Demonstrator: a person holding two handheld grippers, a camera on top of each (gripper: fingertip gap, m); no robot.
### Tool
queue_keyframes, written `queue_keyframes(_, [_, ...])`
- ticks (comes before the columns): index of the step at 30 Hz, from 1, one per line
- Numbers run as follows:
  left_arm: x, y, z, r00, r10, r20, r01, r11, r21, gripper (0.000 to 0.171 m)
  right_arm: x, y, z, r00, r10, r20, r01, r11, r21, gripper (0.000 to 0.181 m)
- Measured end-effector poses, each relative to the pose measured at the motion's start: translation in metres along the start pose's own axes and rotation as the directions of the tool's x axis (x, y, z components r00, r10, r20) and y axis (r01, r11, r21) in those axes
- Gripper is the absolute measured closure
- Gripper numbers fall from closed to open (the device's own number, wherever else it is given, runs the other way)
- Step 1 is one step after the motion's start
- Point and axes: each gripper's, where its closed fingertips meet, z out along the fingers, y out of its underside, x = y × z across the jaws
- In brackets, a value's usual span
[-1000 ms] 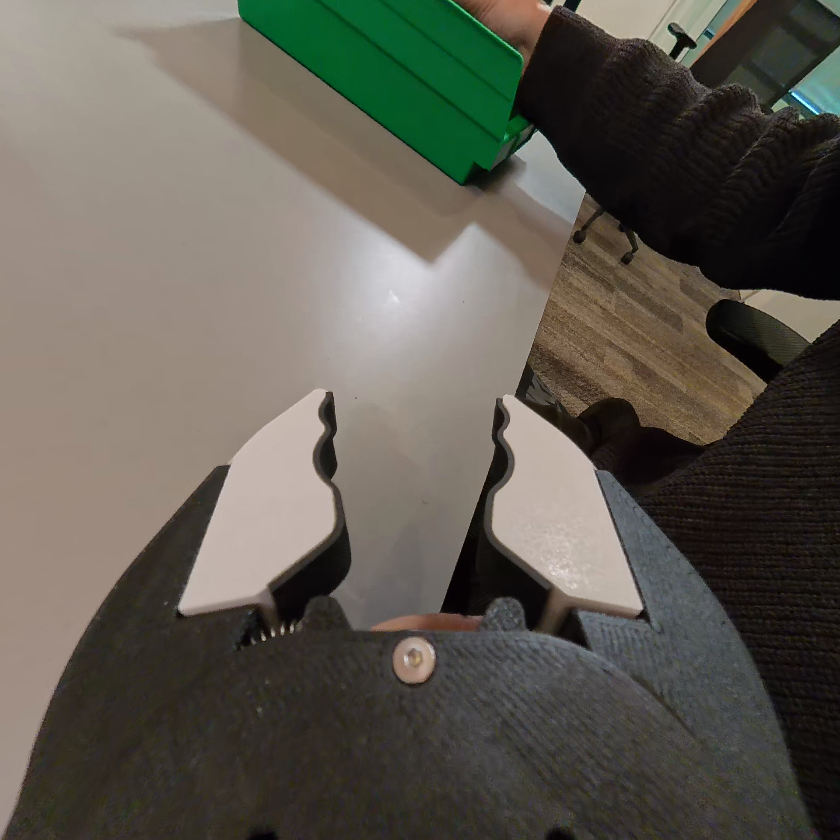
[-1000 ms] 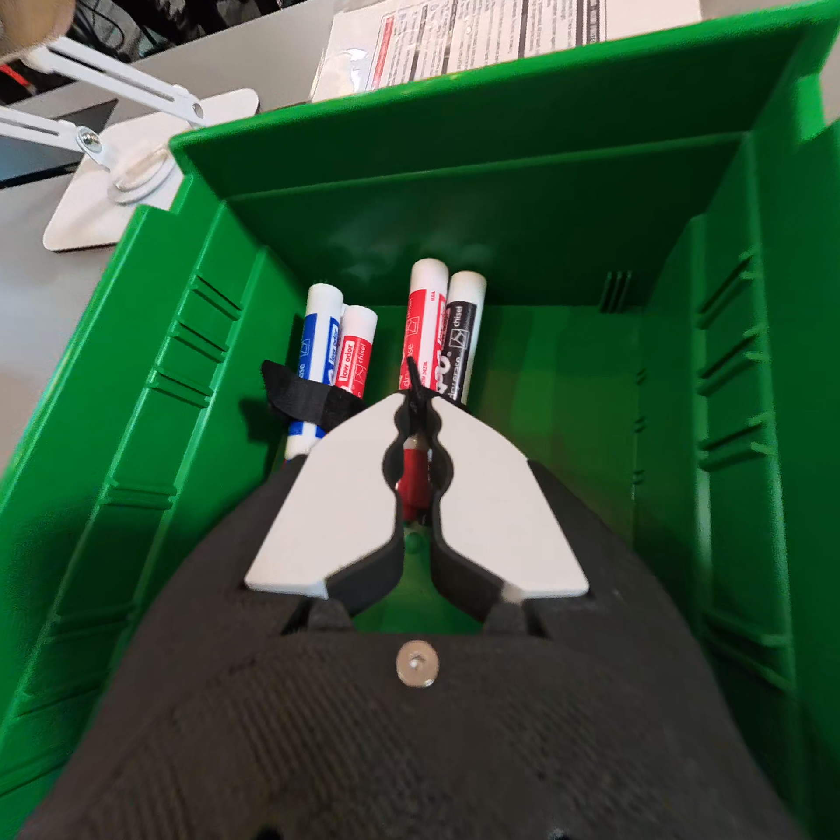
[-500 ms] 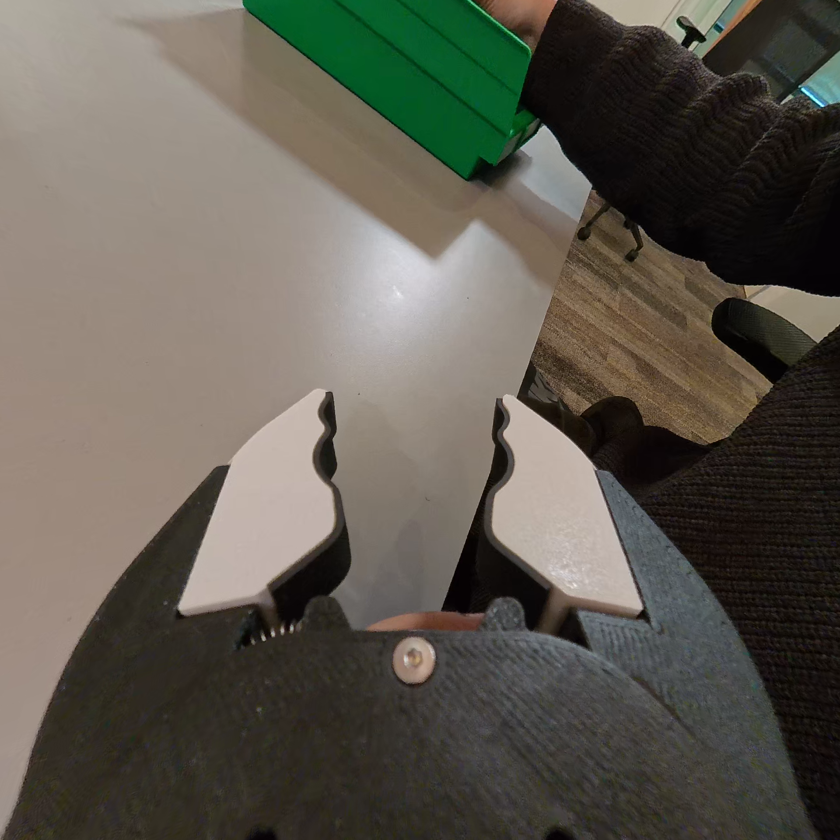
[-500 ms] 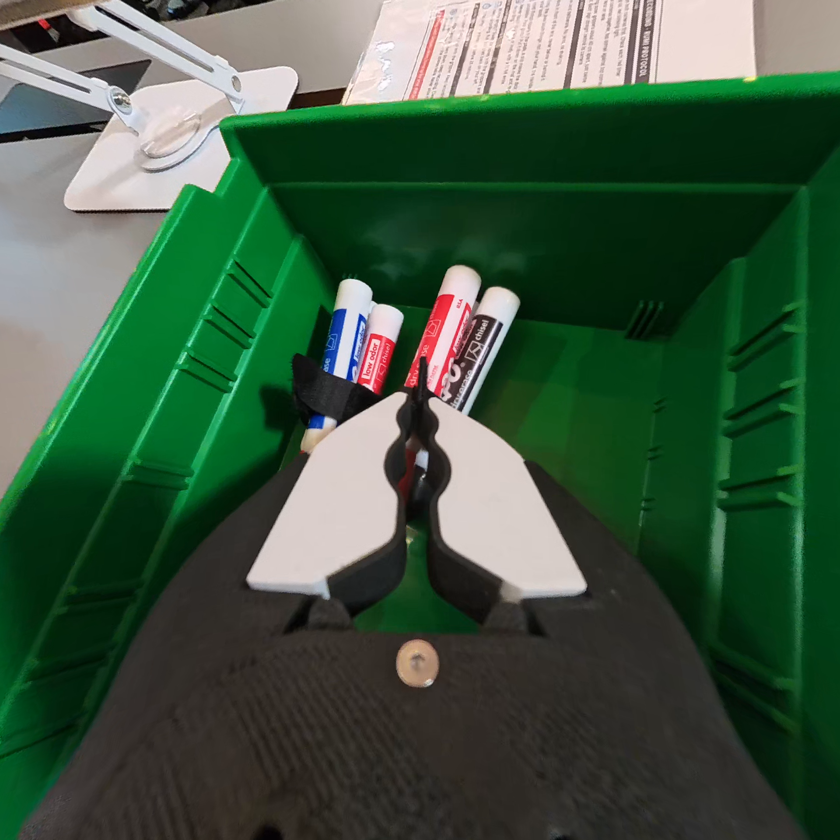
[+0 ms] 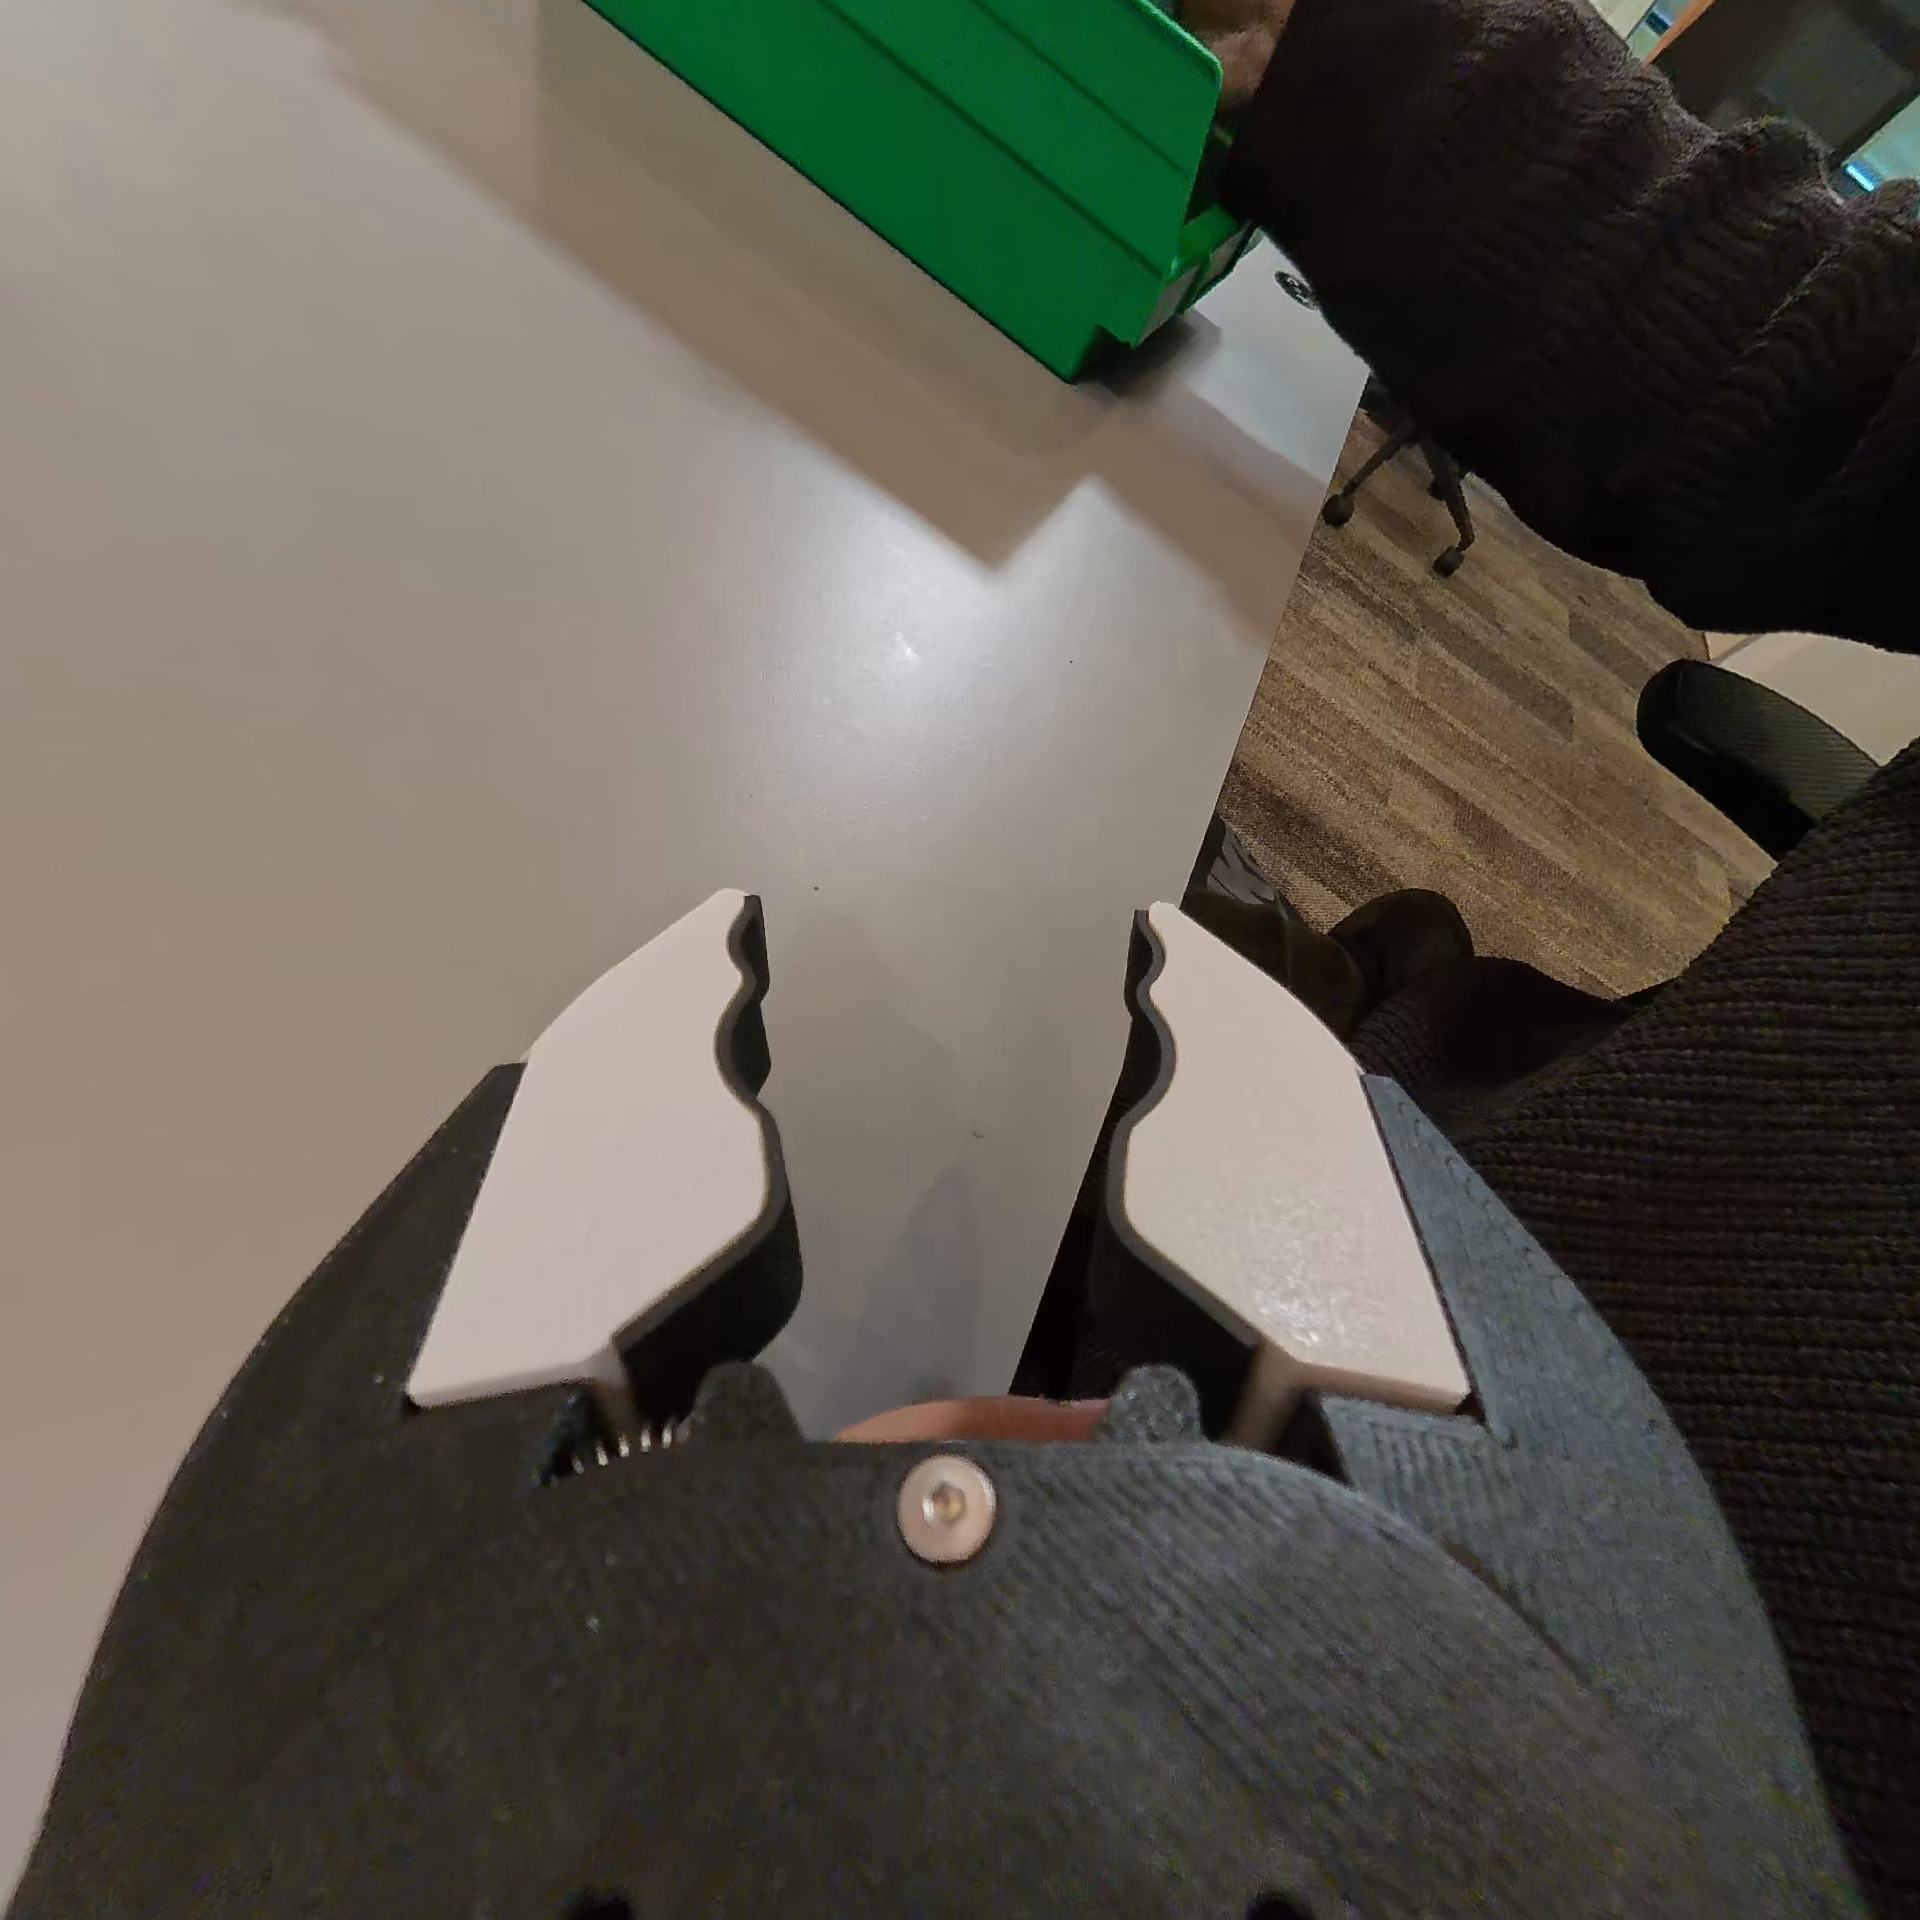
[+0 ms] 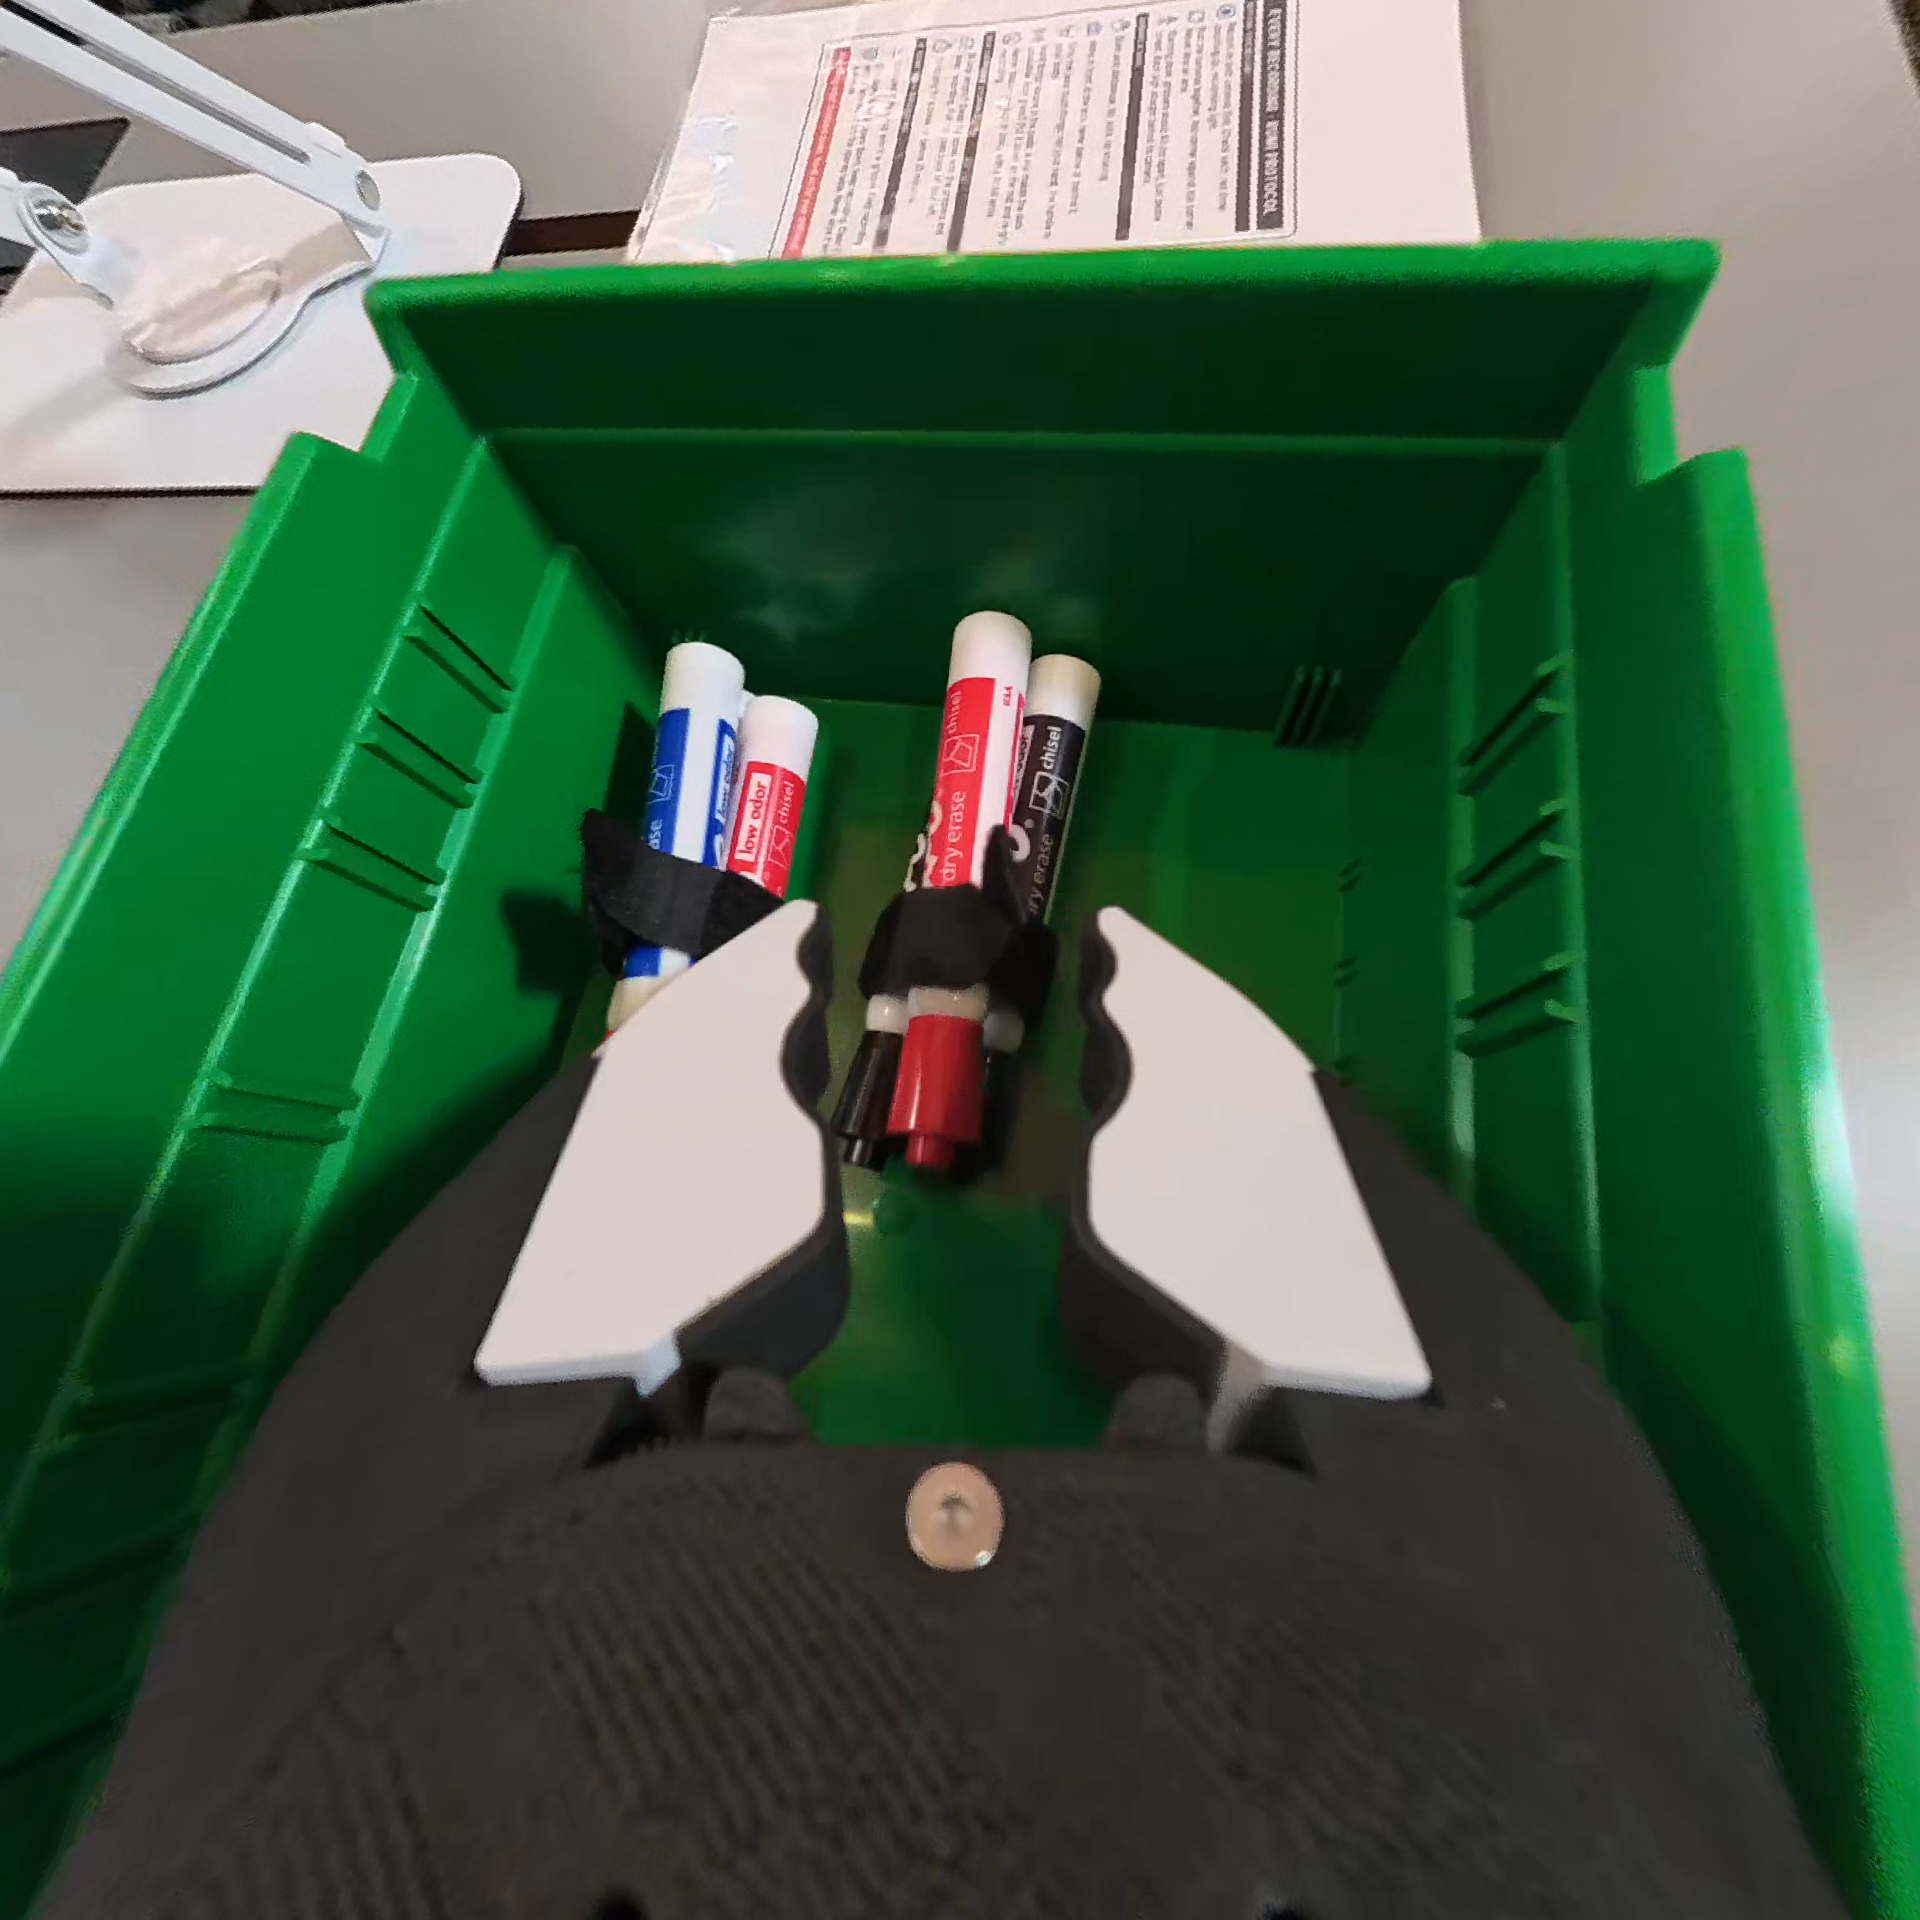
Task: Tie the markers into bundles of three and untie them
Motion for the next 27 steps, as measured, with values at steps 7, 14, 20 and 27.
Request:
queue_keyframes(7, [0.000,0.000,0.000,1.000,0.002,0.002,-0.002,1.000,-0.002,0.104,0.000,-0.013,-0.038,0.969,-0.127,-0.214,0.148,0.985,0.084,0.143])
queue_keyframes(14, [0.003,0.002,0.001,1.000,0.006,-0.009,-0.006,1.000,-0.011,0.105,-0.008,0.021,-0.031,0.868,-0.417,-0.270,0.387,0.908,-0.158,0.141])
queue_keyframes(20, [0.004,0.002,0.000,0.999,0.035,0.005,-0.035,0.999,-0.019,0.105,-0.015,0.031,-0.010,0.911,-0.385,-0.145,0.348,0.909,-0.228,0.131])
queue_keyframes(27, [0.004,0.005,0.002,1.000,0.025,-0.007,-0.026,0.999,-0.030,0.104,-0.008,0.046,-0.006,0.920,-0.367,-0.136,0.314,0.900,-0.302,0.139])
